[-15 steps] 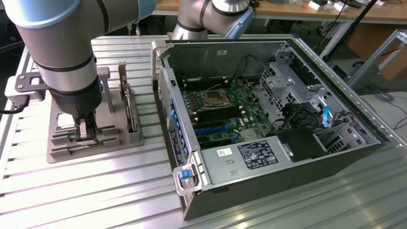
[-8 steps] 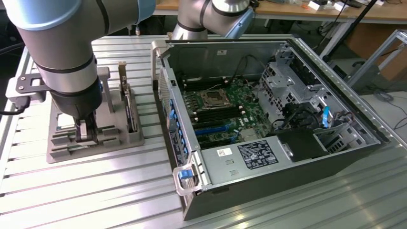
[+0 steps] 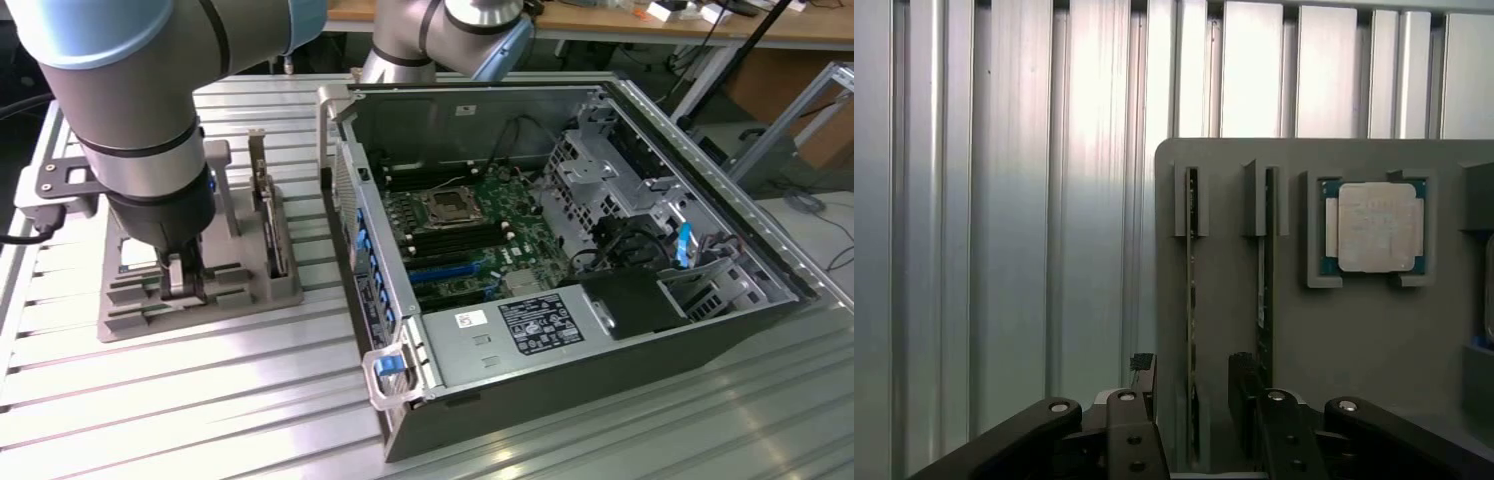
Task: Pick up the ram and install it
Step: 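Pick up the ram and move it above insertion slot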
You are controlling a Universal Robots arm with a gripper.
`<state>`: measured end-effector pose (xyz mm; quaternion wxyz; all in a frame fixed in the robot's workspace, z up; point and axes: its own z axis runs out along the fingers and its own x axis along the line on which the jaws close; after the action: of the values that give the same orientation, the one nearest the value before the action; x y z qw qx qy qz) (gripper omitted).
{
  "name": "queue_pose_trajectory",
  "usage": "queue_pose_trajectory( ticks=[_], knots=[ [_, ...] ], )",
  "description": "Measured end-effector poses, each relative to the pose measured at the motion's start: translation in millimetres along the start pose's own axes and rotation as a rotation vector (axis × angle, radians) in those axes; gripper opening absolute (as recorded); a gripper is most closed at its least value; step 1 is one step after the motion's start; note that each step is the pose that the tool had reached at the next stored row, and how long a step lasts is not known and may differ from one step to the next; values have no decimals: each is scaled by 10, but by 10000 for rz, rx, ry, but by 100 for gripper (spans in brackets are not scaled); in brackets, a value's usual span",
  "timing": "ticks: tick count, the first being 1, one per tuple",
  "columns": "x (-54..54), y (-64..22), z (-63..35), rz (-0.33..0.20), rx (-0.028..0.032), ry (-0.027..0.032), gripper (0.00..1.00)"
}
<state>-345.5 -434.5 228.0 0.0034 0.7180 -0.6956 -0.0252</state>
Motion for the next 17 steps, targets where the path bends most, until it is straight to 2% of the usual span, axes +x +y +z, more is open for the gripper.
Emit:
queue_pose_trajectory(
  ticks=[7,10,17],
  knots=[
    [0,23,37,-17,0,0,42],
    [1,35,45,-224,-8,9,42],
    [6,90,85,-283,-8,11,42]
  ],
)
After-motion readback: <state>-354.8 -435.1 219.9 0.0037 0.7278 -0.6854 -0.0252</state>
